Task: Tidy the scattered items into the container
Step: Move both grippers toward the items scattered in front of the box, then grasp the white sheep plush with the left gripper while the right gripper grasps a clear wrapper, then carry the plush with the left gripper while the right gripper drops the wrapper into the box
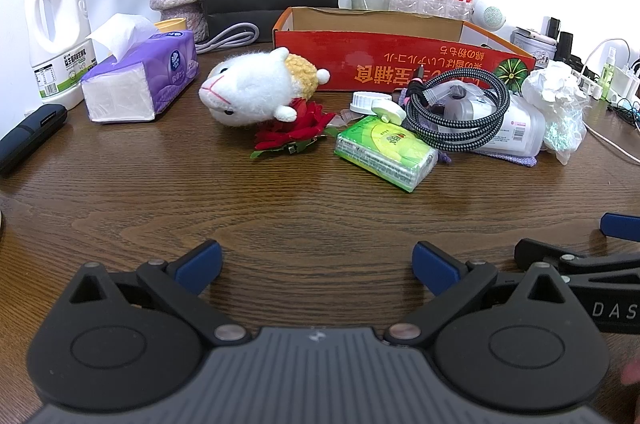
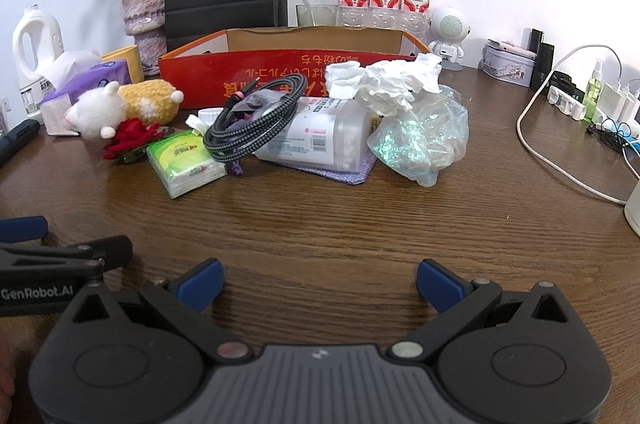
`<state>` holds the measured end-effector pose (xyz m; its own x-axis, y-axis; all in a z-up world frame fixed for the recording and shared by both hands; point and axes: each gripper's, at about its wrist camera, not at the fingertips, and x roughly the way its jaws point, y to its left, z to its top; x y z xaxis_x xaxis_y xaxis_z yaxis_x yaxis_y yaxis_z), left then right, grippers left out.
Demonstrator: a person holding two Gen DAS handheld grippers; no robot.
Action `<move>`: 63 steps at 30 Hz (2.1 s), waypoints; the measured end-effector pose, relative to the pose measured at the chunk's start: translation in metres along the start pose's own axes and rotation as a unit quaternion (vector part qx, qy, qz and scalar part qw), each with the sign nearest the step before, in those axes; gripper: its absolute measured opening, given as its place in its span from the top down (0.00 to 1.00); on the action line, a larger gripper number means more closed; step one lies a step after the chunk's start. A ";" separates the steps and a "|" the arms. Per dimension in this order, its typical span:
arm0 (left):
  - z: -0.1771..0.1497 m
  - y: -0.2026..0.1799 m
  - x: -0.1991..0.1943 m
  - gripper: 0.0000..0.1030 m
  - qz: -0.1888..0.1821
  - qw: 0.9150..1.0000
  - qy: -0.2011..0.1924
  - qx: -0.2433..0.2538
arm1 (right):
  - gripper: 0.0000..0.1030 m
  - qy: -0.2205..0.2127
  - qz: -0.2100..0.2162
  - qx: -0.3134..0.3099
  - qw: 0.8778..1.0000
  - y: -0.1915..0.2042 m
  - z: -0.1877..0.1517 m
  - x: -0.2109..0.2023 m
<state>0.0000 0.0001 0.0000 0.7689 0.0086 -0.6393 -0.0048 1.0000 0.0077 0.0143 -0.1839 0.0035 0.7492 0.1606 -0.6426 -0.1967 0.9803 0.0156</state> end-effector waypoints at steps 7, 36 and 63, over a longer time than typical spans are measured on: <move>0.008 0.009 -0.011 0.00 -0.041 0.998 -0.041 0.019 | 0.05 -0.023 0.062 0.021 0.998 -0.018 0.011 -0.015; 0.094 0.058 0.011 0.47 -0.001 0.989 -0.141 -0.046 | 0.88 -0.120 0.109 -0.114 0.980 0.017 0.099 0.020; -0.005 0.017 -0.067 0.46 -0.067 0.995 -0.071 -0.020 | 0.59 -0.063 0.040 -0.083 0.994 -0.052 -0.007 -0.055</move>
<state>-0.0552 0.0165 0.0393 0.8471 -0.1214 -0.5173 0.0793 0.9915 -0.1029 -0.0209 -0.2444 0.0324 0.7979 0.2604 -0.5436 -0.3527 0.9331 -0.0707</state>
